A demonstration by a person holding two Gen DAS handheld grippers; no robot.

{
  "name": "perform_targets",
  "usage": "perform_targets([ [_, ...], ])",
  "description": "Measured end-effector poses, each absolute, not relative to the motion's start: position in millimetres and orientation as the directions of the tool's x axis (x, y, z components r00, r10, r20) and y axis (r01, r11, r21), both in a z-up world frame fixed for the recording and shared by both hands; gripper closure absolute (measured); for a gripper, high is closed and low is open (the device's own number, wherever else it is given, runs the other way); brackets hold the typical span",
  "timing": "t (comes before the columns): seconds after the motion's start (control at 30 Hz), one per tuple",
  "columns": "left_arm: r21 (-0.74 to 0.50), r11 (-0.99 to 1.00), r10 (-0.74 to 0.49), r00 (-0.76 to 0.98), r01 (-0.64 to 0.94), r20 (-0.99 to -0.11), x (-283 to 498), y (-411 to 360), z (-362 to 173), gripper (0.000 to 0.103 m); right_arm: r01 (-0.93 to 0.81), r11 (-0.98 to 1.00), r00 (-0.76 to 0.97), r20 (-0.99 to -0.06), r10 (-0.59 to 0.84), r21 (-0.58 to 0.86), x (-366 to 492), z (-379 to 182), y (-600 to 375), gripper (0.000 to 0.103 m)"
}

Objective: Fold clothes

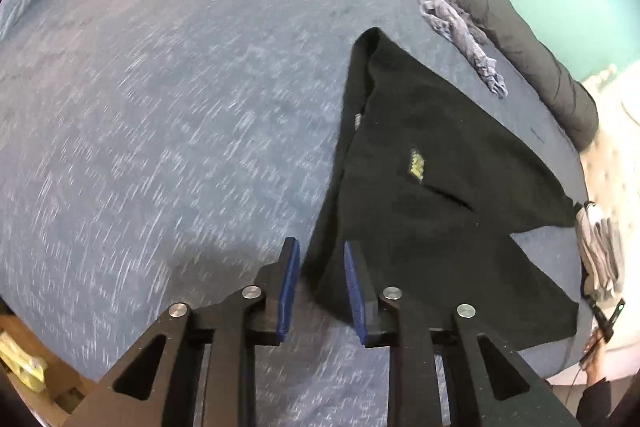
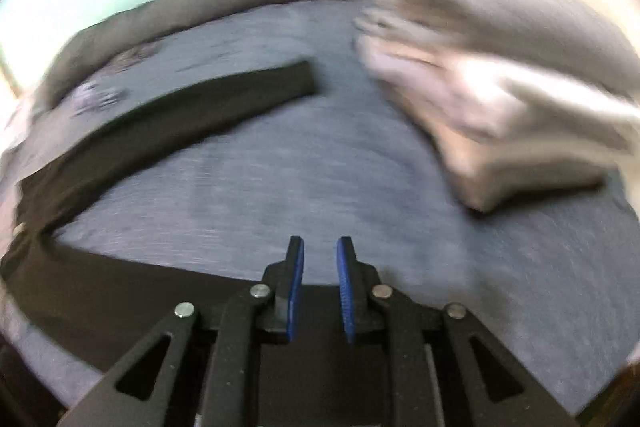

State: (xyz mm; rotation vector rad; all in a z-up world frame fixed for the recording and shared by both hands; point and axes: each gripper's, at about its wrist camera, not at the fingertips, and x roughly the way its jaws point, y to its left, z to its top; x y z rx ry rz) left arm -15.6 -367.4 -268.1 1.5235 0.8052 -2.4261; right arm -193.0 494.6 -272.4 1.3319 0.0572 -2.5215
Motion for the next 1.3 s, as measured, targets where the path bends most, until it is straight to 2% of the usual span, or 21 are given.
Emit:
perform_targets([
  [0.1,-0.358,-0.849,0.134,-0.497,0.388,-0.857,-35.7,-353.2,-258.6,0.078,0.407,-0.905,-0.459,-0.830,-0.317,0.121,-190.2,-271.8,431.9,0.084],
  [0.3,-0.382,-0.869,0.170,-0.536,0.315,-0.827,-76.0,-304.5,-248.9,0.077,0.613,-0.776,-0.290,-0.873,-0.393,0.146,-181.3,-299.7,308.5,0.083],
  [0.37,-0.381,-0.881,0.187,-0.534,0.280,-0.825,-86.1,-284.5,-251.7,0.077,0.652,-0.746,-0.260,-0.884,-0.389,0.136,-176.0,-310.3,283.0,0.080],
  [0.47,-0.366,-0.900,0.195,-0.533,0.235,-0.823,-96.5,-257.3,-260.0,0.077,0.707,-0.697,-0.217,-0.900,-0.379,0.123,-168.2,-326.1,244.8,0.069],
  [0.5,-0.367,-0.903,0.202,-0.533,0.224,-0.822,-99.2,-248.6,-264.3,0.077,0.724,-0.679,-0.202,-0.905,-0.375,0.119,-165.6,-331.4,232.0,0.068],
  [0.83,-0.411,-0.897,0.266,-0.549,0.160,-0.792,-110.2,-187.0,-310.4,0.077,0.822,-0.567,-0.139,-0.946,-0.293,0.055,-155.8,-364.7,171.5,0.068],
  [0.87,-0.416,-0.896,0.271,-0.551,0.157,-0.790,-109.5,-183.9,-314.7,0.077,0.831,-0.554,-0.132,-0.948,-0.288,0.053,-154.6,-367.0,169.0,0.071],
  [0.9,-0.421,-0.894,0.275,-0.552,0.154,-0.787,-108.8,-180.8,-319.0,0.077,0.840,-0.540,-0.128,-0.949,-0.287,0.050,-153.0,-368.4,167.1,0.080],
  [1.0,-0.416,-0.898,0.278,-0.551,0.142,-0.787,-107.1,-174.0,-330.0,0.077,0.845,-0.531,-0.113,-0.949,-0.293,0.063,-154.5,-370.3,165.8,0.097],
  [1.17,-0.405,-0.905,0.268,-0.563,0.132,-0.782,-106.3,-174.0,-334.0,0.077,0.792,-0.599,-0.114,-0.937,-0.329,0.114,-178.5,-368.4,173.2,0.100],
  [1.3,-0.415,-0.900,0.270,-0.574,0.135,-0.773,-103.3,-178.8,-333.3,0.077,0.706,-0.674,-0.086,-0.919,-0.386,0.217,-203.9,-376.1,183.8,0.100],
])
